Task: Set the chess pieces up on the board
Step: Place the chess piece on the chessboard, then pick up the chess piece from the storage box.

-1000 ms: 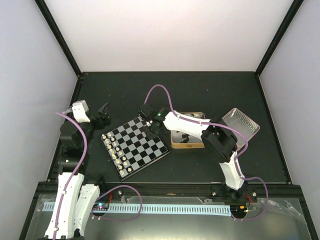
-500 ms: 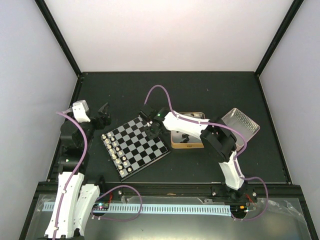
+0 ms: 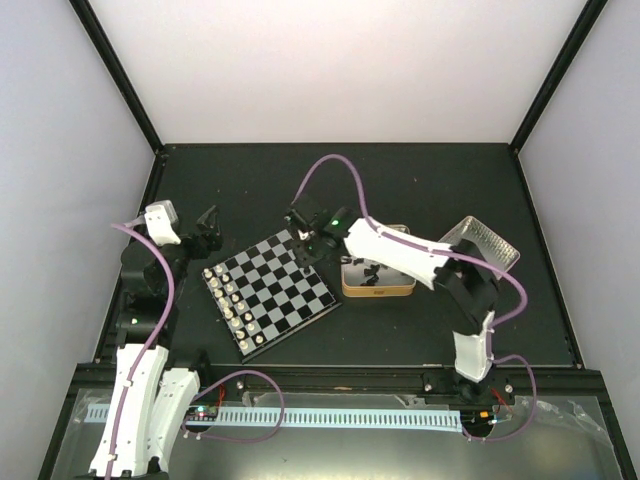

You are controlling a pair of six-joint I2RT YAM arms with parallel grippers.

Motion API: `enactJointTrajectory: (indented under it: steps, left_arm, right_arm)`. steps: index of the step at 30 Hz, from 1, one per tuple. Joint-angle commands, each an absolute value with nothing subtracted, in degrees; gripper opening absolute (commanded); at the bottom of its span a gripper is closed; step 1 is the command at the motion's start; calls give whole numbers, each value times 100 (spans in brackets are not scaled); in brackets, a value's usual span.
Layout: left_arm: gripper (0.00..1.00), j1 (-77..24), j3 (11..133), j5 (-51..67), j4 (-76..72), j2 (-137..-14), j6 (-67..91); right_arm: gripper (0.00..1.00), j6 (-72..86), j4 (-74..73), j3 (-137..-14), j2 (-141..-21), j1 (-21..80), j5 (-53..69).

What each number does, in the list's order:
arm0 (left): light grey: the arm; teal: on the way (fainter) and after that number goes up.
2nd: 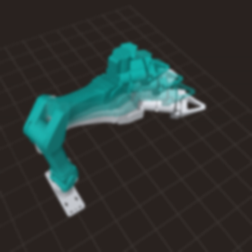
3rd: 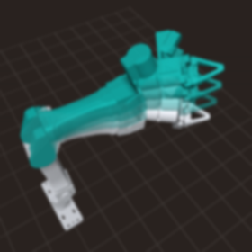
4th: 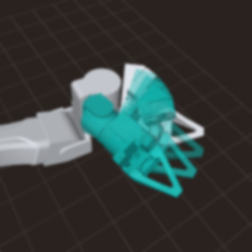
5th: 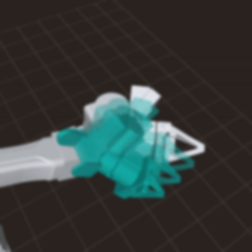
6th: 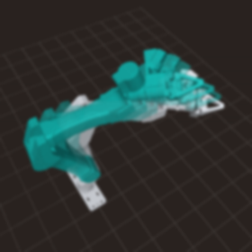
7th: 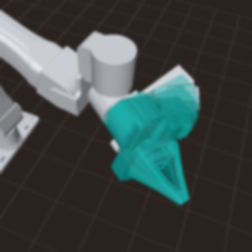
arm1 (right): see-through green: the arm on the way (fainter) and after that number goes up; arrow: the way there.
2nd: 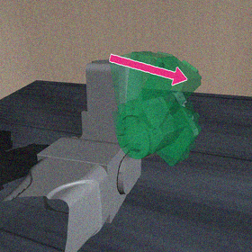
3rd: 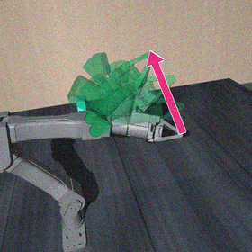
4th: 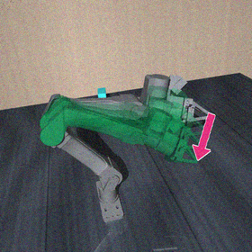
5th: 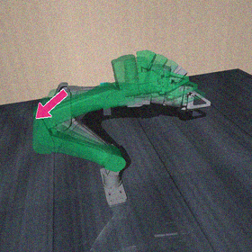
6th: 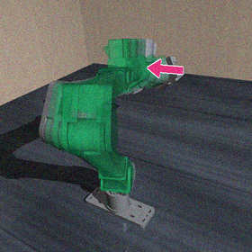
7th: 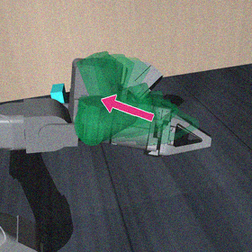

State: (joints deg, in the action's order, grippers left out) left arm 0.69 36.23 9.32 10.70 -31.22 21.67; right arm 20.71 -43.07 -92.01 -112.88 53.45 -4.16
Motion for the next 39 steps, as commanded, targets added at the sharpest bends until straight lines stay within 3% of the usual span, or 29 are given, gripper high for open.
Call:
enactJointTrajectory:
  steps: [1,9,14,24,39]
  left_arm:
    - [99,107,3716,1148,884,-3122,2393]
    - [99,104,3622,1496,396,-3351,2841]
    - [99,101,3643,1363,590,-3240,2756]
    - [99,97,3500,1515,1009,-2920,2608]
    - [99,98,3603,1393,1557,-2853,2666]
  right_arm:
    - [43,2586,-4050,-8716,-10341,4991,-668]
    - [43,3535,-3736,-6932,-8914,4108,-829]
    - [42,3602,-3398,-6151,-8706,3487,-444]
    - [31,2945,-3089,-6476,-9887,3287,-426]
    - [14,2621,-3096,-6911,-10669,3281,-1053]
